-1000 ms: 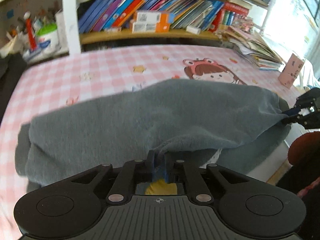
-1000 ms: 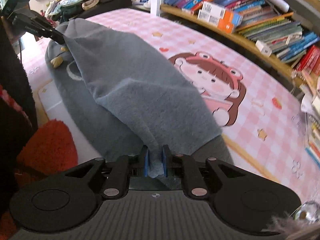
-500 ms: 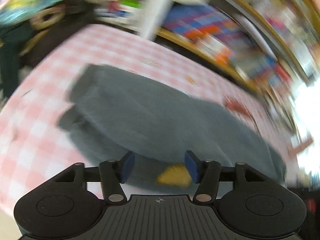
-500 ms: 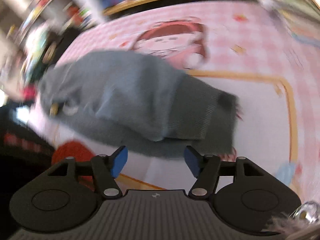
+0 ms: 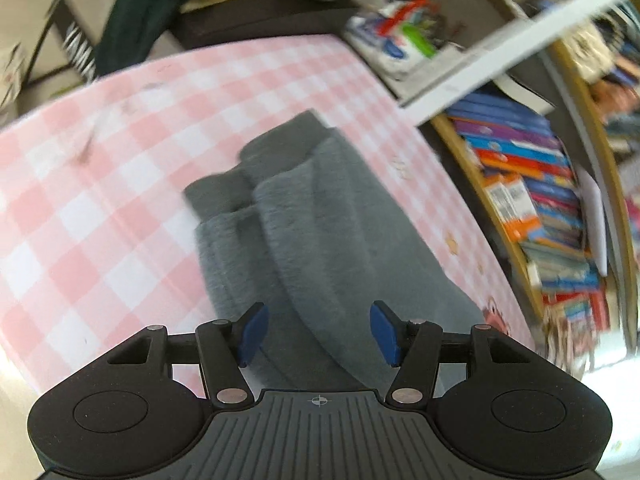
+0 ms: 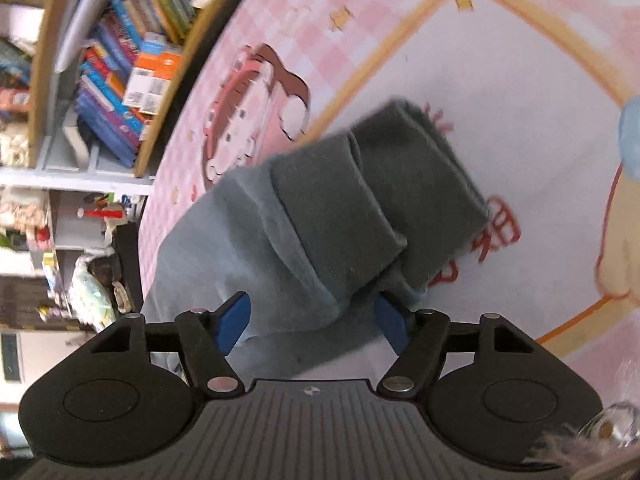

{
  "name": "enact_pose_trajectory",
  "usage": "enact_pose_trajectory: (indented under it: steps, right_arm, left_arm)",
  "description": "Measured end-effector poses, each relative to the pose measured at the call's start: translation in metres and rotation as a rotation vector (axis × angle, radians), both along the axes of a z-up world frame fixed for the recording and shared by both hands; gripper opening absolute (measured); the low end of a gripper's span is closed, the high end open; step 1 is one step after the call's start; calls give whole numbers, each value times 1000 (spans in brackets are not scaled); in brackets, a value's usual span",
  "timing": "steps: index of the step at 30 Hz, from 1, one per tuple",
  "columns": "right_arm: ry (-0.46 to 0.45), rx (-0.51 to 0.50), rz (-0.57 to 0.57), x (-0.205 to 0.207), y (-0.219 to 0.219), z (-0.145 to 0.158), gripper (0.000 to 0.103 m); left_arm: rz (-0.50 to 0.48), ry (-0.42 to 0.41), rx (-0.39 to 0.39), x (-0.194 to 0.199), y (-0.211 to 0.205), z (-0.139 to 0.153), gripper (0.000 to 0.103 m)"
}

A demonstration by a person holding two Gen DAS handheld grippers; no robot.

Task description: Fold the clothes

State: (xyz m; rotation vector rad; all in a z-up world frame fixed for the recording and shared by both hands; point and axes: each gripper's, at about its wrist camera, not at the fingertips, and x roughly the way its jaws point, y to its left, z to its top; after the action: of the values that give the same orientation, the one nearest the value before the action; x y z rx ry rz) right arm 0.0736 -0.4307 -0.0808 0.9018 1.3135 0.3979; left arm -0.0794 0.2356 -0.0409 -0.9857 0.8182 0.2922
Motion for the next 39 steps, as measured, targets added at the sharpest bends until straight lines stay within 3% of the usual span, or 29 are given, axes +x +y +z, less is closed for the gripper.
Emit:
enact_pose_trajectory:
  steps: [2, 4, 5, 9, 12, 20, 27, 30, 35, 39]
  right_arm:
    - [14, 27, -37, 2, 2, -4, 66]
    - [13, 16, -46, 7, 7, -6, 53]
    - [14, 5, -48, 11, 9, -6, 40]
    - [-8, -15, -71, 26, 15, -10, 28]
    - [-47, -8, -101, 46, 21, -14, 27]
    - [-149, -48, -152, 105, 45, -10, 28]
    - [-221, -65, -194, 111, 47, 20, 41]
    - [-219, -76, -189, 108, 52, 21, 40]
    - [-146, -63, -258, 113, 50, 1, 38]
    - [-145, -58, -270, 116, 50, 2, 37]
  left_arm:
    - [30, 8, -25, 5, -1, -9, 55]
    - [53, 5, -48, 11, -2, -17, 52]
    - [63, 4, -55, 15, -3, -21, 50]
    - [78, -20, -49, 39, -2, -30, 30]
    - [84, -47, -59, 60, 6, -38, 25]
    - [98, -81, -69, 125, 14, -45, 25]
    - [36, -96, 0, 120, 1, -23, 29]
    - [55, -122, -12, 114, 1, -21, 30]
    - [90, -90, -62, 123, 3, -31, 30]
    - [116, -86, -78, 131, 6, -33, 30]
